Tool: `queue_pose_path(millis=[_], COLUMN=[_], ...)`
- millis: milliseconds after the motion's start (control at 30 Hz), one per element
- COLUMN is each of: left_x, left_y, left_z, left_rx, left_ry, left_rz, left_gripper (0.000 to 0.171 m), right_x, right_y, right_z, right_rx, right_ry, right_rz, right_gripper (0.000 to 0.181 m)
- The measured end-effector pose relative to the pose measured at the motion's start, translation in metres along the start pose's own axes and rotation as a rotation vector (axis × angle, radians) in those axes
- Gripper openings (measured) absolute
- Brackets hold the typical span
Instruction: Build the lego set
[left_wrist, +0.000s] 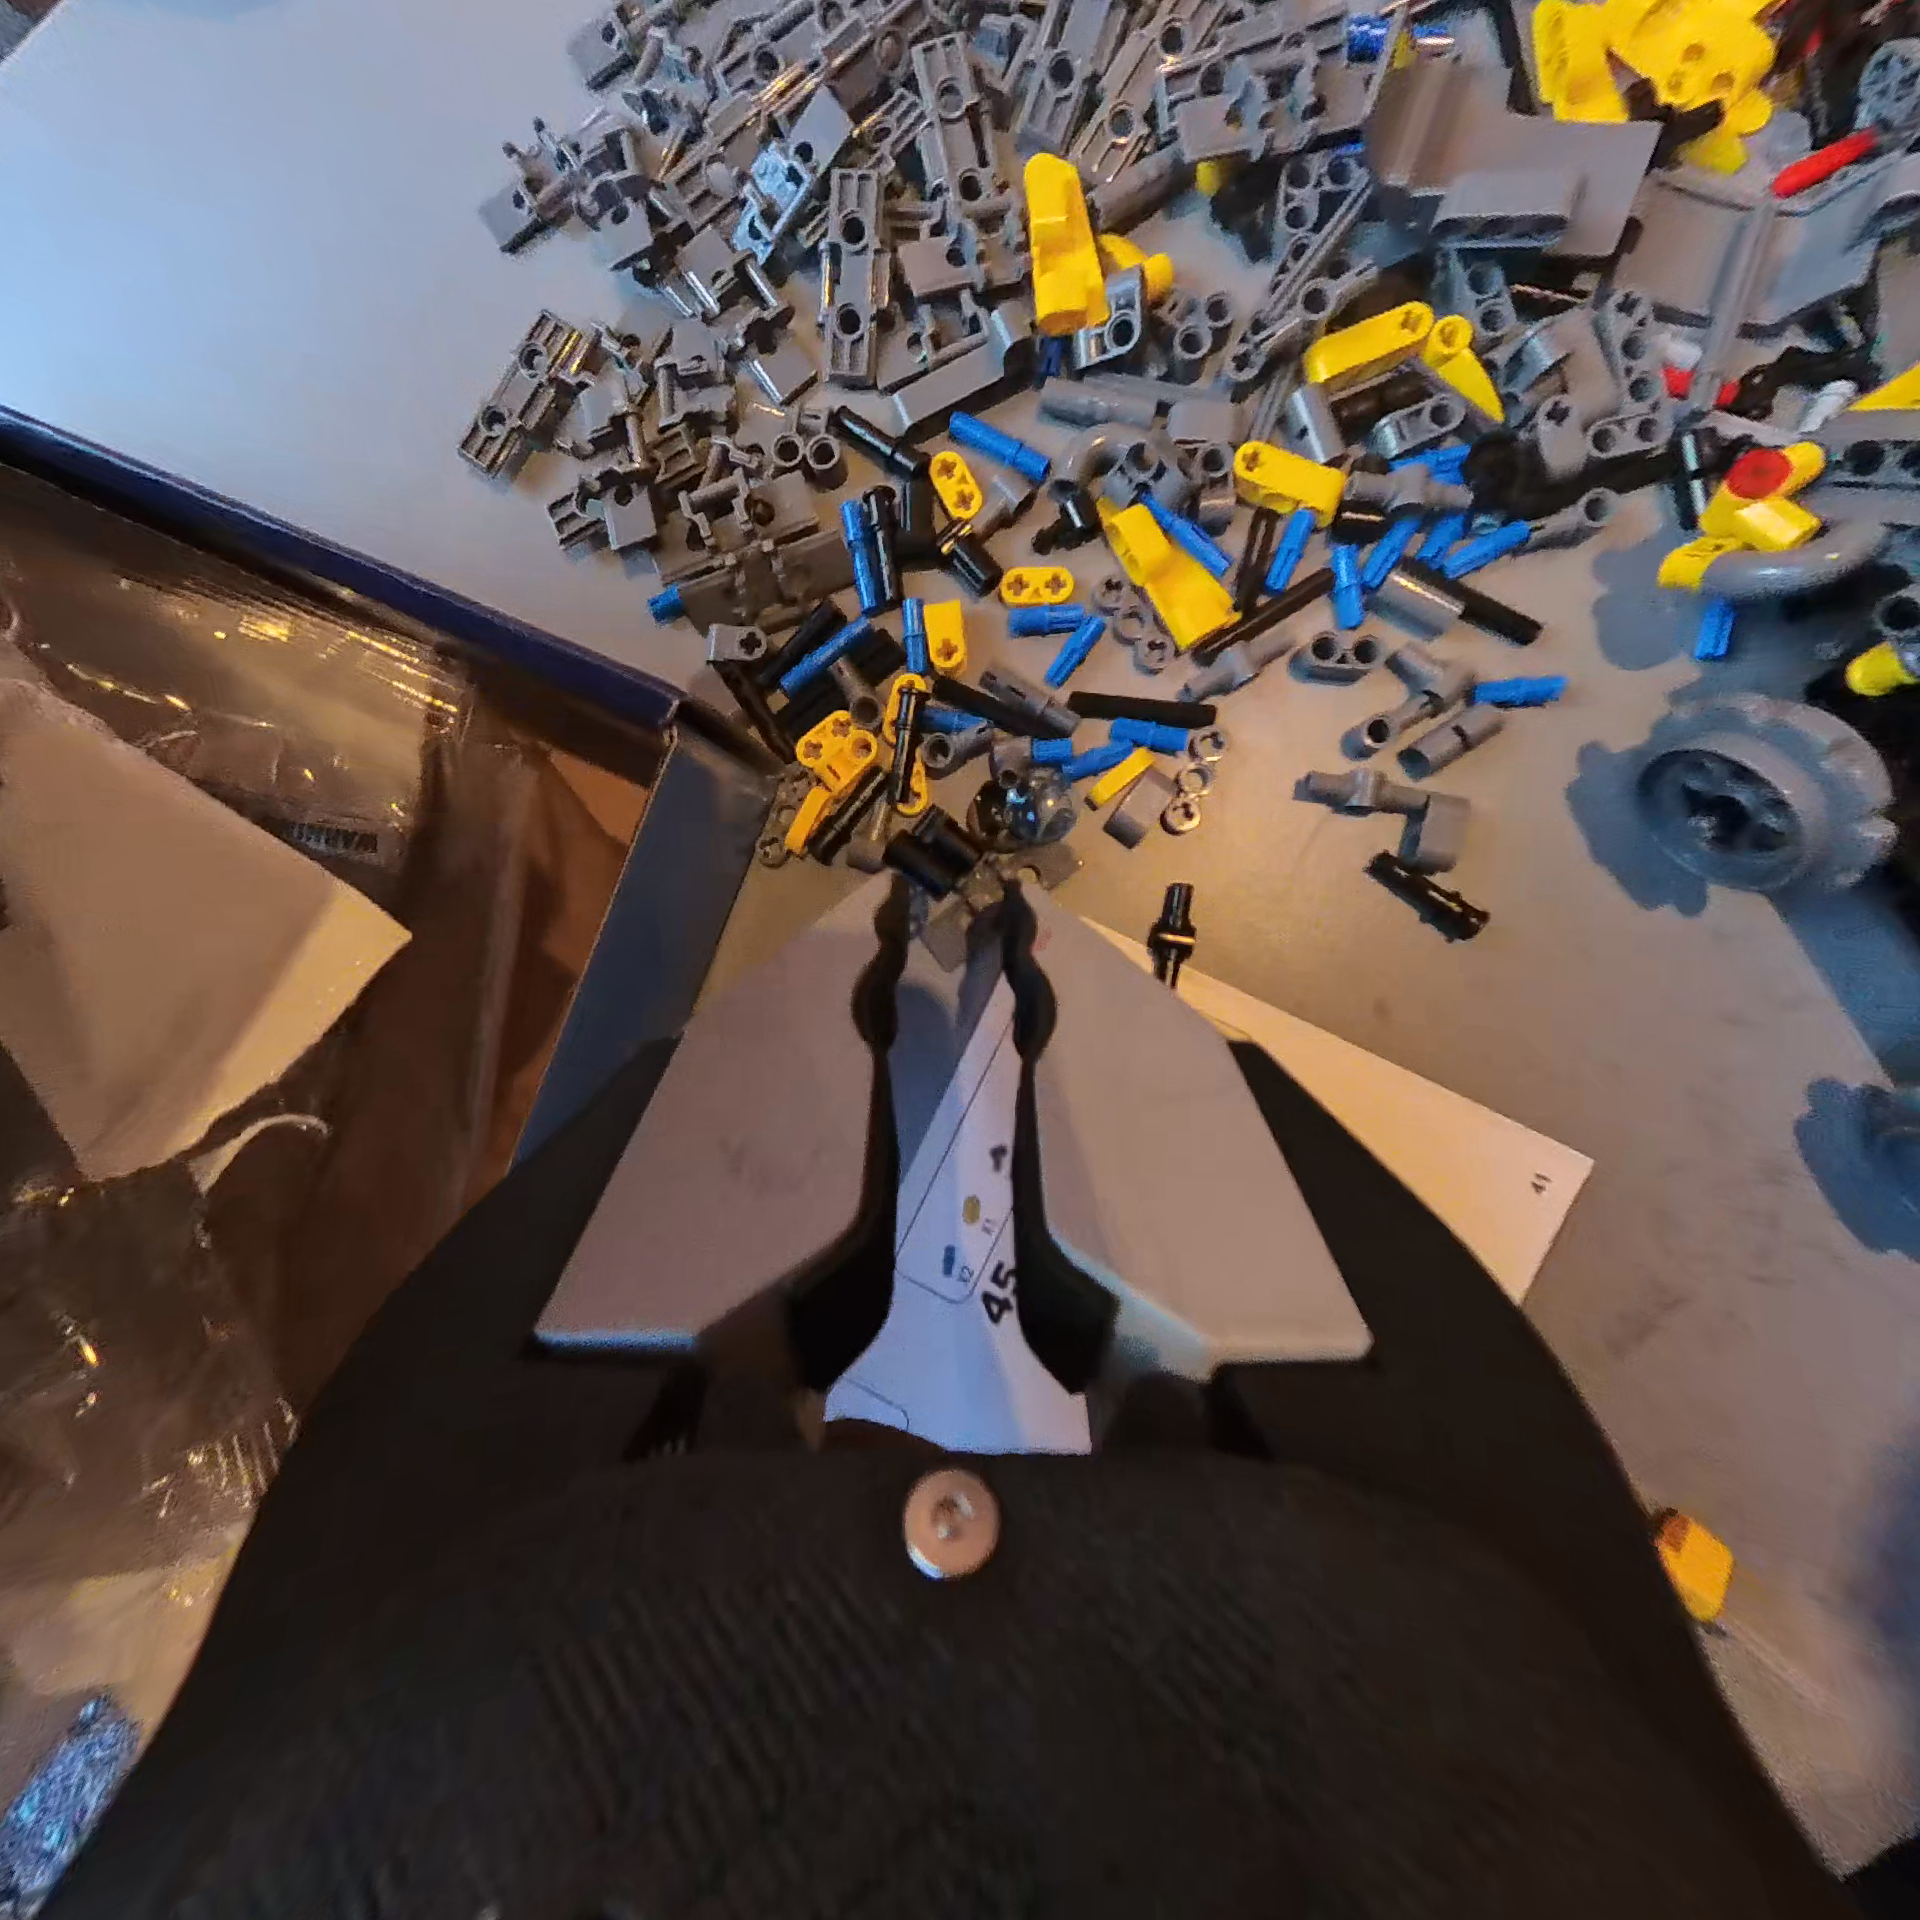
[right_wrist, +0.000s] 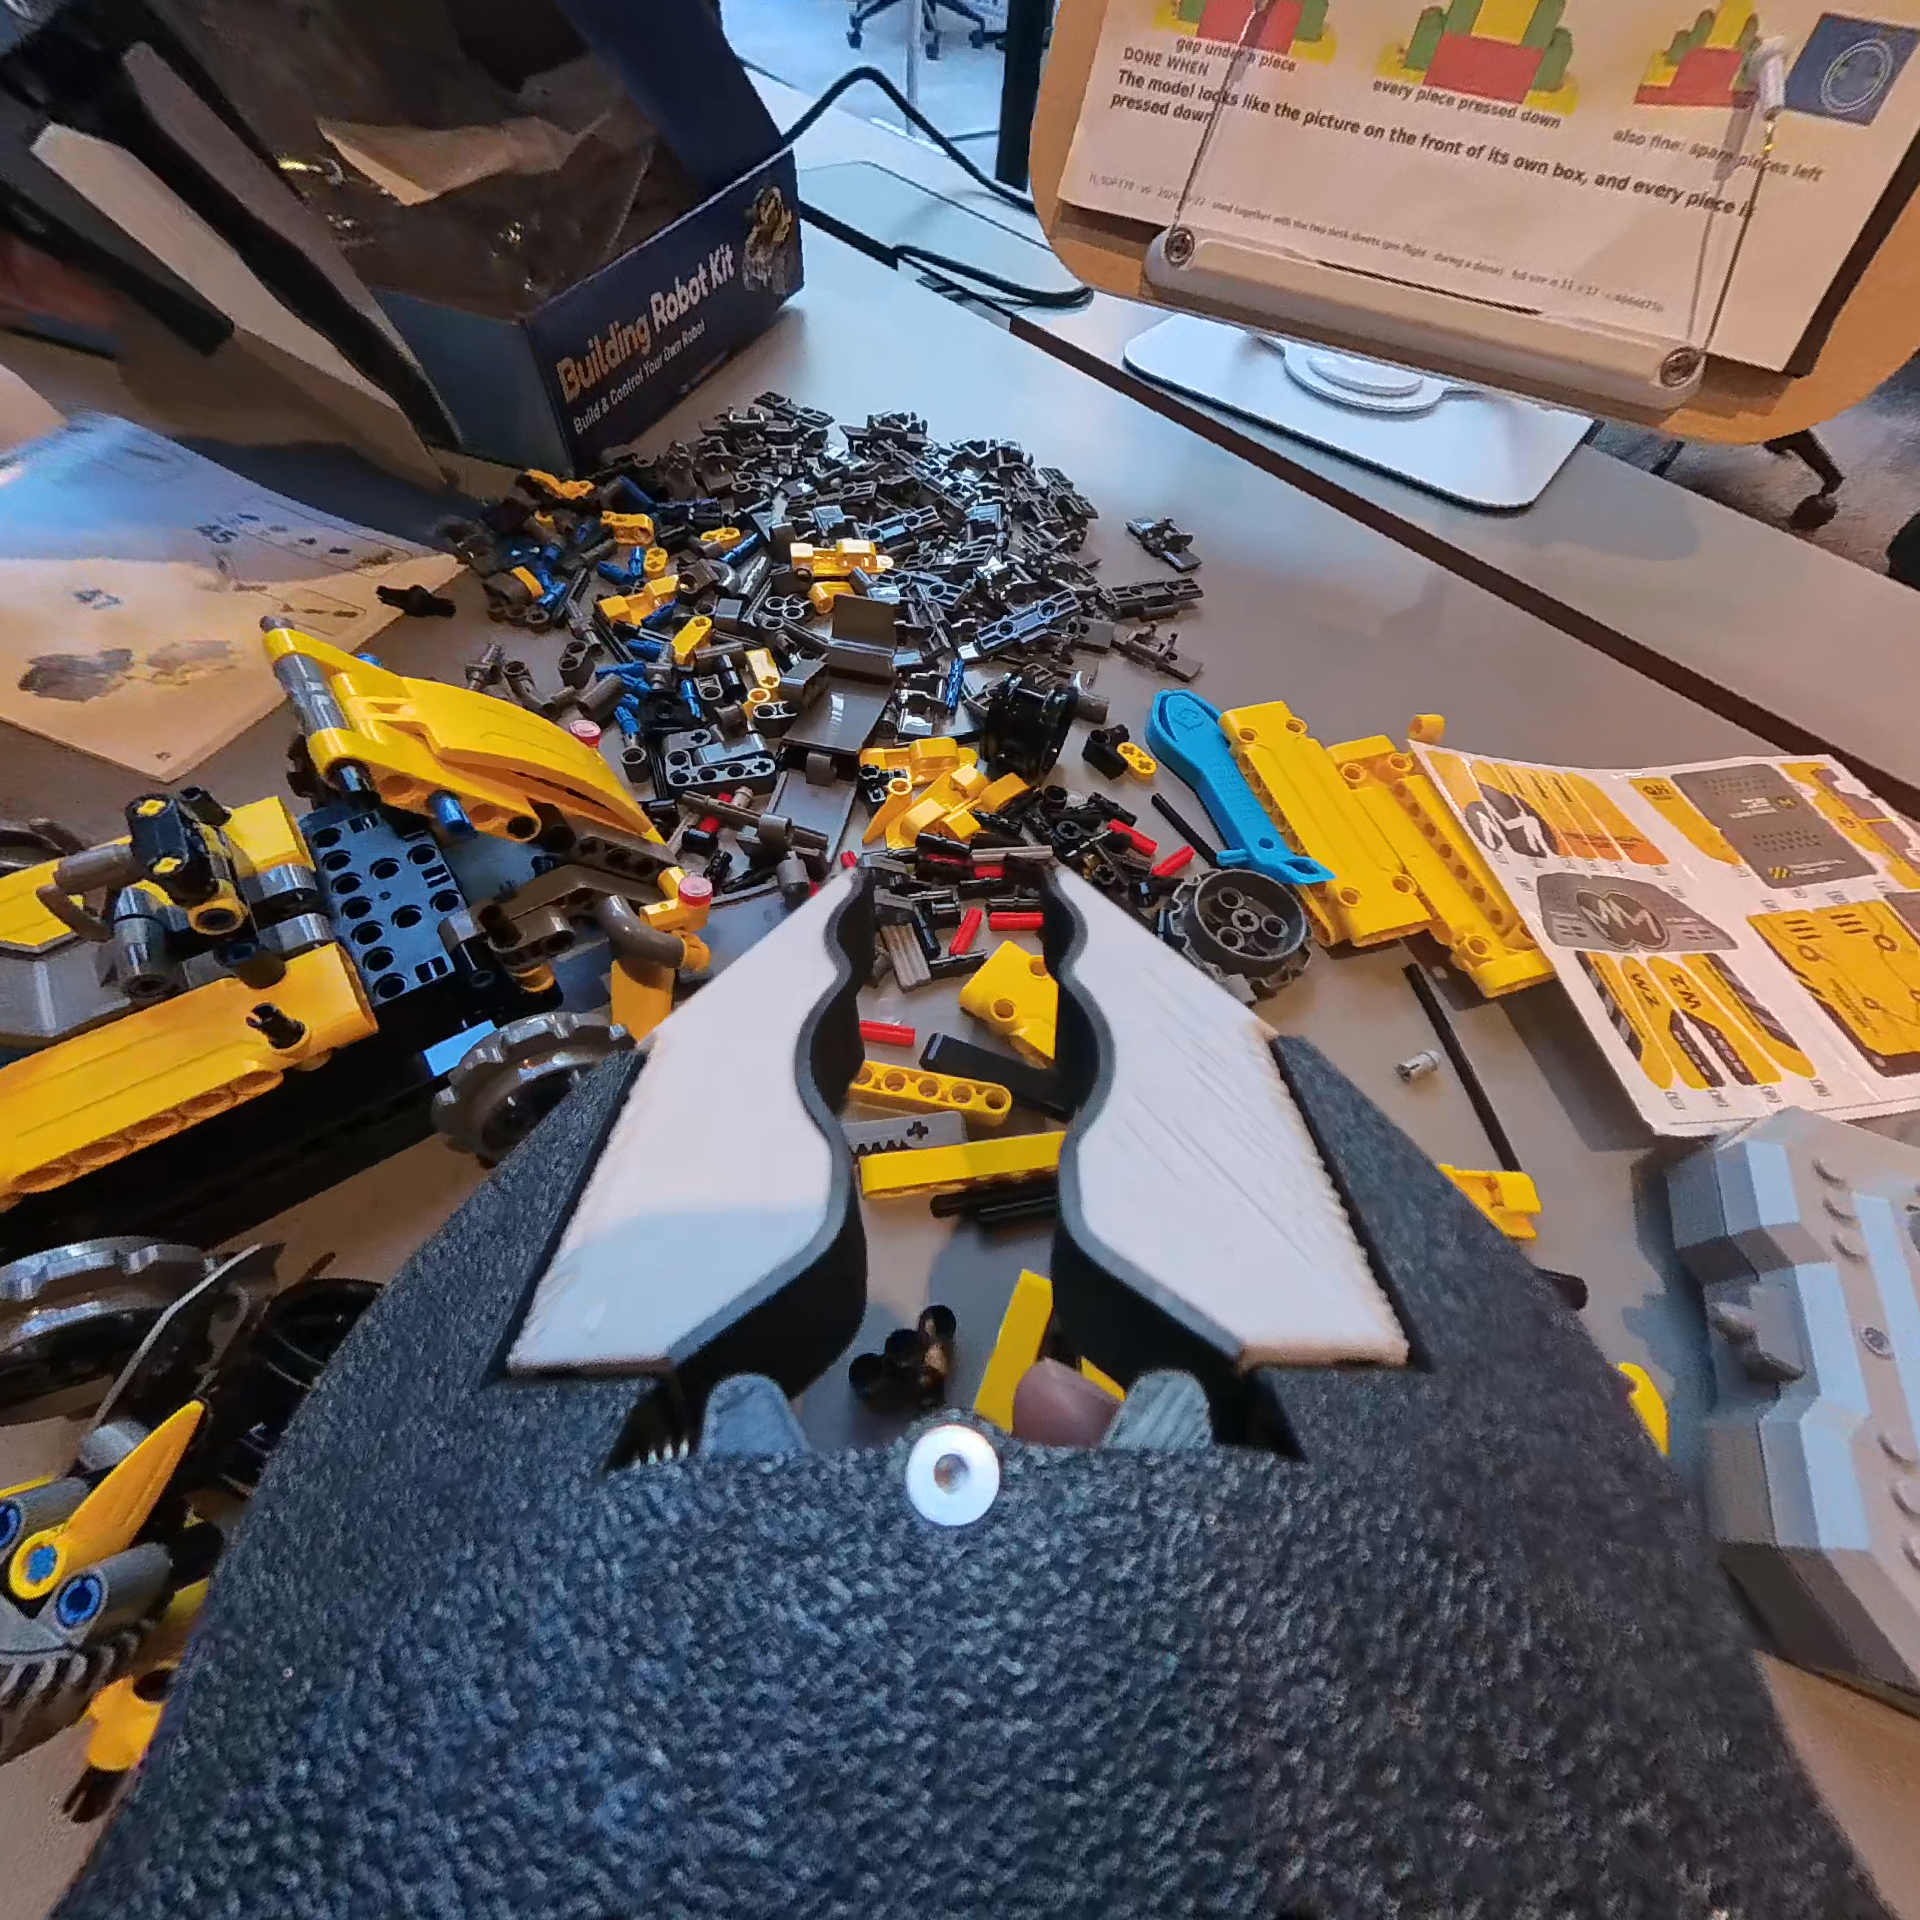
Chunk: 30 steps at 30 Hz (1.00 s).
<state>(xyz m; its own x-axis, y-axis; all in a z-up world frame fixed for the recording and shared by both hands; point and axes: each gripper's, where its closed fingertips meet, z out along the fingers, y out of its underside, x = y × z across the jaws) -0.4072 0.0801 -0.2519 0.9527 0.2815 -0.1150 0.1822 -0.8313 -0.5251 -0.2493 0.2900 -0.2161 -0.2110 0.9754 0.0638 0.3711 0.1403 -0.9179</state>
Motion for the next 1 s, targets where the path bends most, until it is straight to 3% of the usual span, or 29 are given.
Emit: queue_pose_path(millis=[167,300,600,700,800,900,1000], left_x=[-0.005,0.021,-0.022,-0.021,-0.016,-0.007,-0.003], left_y=[-0.003,-0.010,-0.013,-0.016,-0.011,-0.013,-0.014], left_z=[0.024,0.028,0.011,0.021,0.036,0.034,0.022], left_rx=[-0.043,-0.019,0.053,0.021,-0.044,-0.049,-0.008], left_ry=[0.000,0.144,-0.119,-0.109,-0.066,-0.023,-0.021], left_rz=[-0.032,-0.038,0.023,0.057,0.047,0.065,0.057], left_gripper=[0.026,0.013,0.017,0.015,0.025,0.012,0.012], right_x=[-0.004,-0.004,-0.011,-0.012,-0.010,-0.009,-0.009], right_y=[0.001,0.003,0.000,0.001,0.002,0.001,0.001], right_z=[0.003,0.003,0.005,0.006,0.005,0.004,0.004], right_rx=[-0.010,-0.014,-0.008,-0.014,-0.011,-0.004,-0.004], right_ry=[-0.008,-0.002,-0.032,-0.028,-0.027,-0.025,-0.026], right_rz=[-0.020,-0.033,-0.034,-0.044,-0.032,-0.025,-0.024], right_gripper=[0.031,0.031,0.031,0.031,0.031,0.031,0.031])
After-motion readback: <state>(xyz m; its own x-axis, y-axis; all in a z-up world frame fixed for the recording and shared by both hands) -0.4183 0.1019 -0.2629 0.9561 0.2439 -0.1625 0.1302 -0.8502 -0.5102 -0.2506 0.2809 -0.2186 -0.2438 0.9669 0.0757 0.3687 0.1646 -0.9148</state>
